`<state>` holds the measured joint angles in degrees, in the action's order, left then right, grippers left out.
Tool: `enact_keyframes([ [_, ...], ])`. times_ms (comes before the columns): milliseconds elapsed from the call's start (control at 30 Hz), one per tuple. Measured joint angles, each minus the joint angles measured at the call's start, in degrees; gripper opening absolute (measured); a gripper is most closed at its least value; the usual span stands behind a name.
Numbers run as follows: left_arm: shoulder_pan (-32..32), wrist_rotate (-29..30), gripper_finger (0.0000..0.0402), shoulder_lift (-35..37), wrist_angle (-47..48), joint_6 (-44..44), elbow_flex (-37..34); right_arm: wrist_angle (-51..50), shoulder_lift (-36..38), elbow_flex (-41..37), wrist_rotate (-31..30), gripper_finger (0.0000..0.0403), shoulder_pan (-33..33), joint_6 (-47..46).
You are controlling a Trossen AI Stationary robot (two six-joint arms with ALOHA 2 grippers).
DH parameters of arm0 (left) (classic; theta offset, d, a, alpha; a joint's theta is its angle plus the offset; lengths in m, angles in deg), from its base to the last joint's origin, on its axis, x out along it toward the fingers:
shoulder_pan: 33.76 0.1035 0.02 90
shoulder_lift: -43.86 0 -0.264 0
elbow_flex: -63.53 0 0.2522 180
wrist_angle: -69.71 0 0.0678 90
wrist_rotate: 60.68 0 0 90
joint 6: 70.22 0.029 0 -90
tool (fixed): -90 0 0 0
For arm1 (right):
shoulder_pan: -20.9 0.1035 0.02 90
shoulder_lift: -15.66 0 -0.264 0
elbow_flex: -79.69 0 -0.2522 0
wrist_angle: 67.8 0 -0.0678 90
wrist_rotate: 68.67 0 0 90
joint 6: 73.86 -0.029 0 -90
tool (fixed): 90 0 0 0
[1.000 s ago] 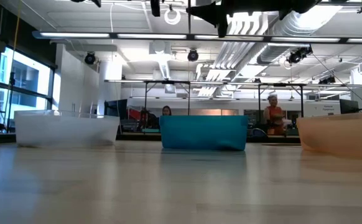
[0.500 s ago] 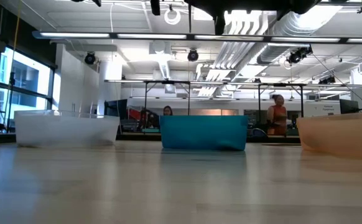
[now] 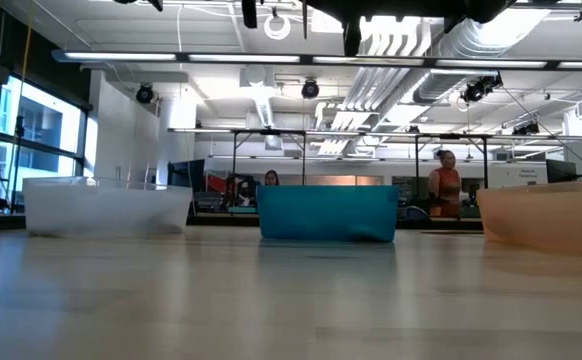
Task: Sort silverware by color (type)
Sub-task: Put the gold spoon into the orange bin
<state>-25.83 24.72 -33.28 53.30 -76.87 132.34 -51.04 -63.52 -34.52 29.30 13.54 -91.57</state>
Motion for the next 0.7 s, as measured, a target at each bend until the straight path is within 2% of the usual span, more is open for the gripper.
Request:
enact_keyframes([
  [333, 0.0, -1.1, 0.0089, 0.2, 0.6, -1.4, 0.0, 0.3, 0.0, 0.0, -0.4, 0.0005, 0.0, 0.0],
  [467, 0.3, -2.8, 0.0120, 1.8, 2.8, -1.8, 0.0, 0.3, 0.1, 0.0, -0.4, 0.0005, 0.0, 3.0],
  [567, 0.4, -3.6, 0.0136, 4.8, 9.0, -1.7, 0.0, -0.8, 1.0, 0.0, -0.4, 0.0005, -0.1, 4.5],
  [700, 0.7, -3.6, 0.0144, 10.4, 18.8, 1.7, -0.1, -8.3, 5.1, 0.0, -0.4, 0.0005, -0.2, 6.8],
])
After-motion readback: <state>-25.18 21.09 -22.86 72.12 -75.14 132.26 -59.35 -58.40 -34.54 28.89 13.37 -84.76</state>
